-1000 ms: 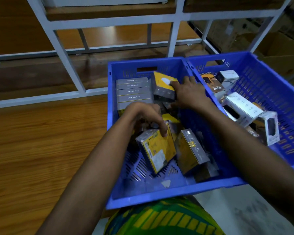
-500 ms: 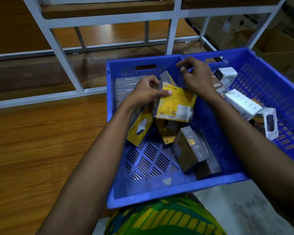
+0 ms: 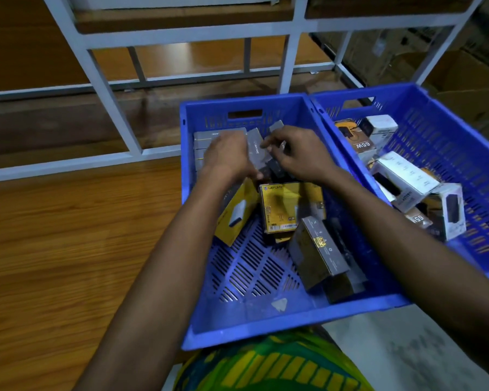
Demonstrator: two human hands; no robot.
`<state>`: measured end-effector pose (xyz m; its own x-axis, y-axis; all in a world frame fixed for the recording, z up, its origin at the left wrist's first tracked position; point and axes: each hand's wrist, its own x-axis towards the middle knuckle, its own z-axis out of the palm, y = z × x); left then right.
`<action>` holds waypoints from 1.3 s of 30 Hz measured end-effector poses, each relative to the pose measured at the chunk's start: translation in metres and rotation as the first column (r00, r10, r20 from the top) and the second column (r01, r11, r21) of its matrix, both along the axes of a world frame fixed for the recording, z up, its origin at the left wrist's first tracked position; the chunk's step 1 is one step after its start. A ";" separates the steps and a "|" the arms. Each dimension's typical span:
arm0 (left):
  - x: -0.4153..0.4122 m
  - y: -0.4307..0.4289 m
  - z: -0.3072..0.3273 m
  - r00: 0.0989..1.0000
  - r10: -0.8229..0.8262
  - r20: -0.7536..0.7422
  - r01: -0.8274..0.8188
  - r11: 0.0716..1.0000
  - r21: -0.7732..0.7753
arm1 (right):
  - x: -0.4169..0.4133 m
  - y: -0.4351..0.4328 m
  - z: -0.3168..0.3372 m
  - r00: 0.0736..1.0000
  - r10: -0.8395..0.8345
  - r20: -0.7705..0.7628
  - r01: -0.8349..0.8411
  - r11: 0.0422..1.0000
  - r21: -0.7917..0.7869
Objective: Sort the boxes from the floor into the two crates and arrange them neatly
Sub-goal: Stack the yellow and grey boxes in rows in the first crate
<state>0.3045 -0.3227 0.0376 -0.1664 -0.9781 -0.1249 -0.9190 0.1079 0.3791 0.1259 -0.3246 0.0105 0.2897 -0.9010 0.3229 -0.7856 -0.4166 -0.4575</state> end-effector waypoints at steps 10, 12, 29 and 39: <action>0.020 0.001 -0.008 0.970 -0.104 0.221 0.026 0.943 0.333 | 0.019 -0.006 -0.017 0.889 0.365 -0.278 -0.255 0.896 0.363; 0.019 0.003 -0.004 0.977 -0.091 0.195 0.044 0.972 0.232 | 0.016 -0.008 -0.014 0.896 0.349 -0.274 -0.251 0.908 0.336; 0.021 0.014 -0.005 0.971 -0.113 0.212 0.103 0.993 0.061 | 0.015 -0.018 -0.004 0.942 0.278 -0.188 -0.195 0.910 0.365; 0.023 0.015 -0.011 0.952 -0.165 0.258 0.180 0.983 -0.036 | 0.012 -0.004 0.006 0.910 0.330 -0.252 -0.149 0.826 0.543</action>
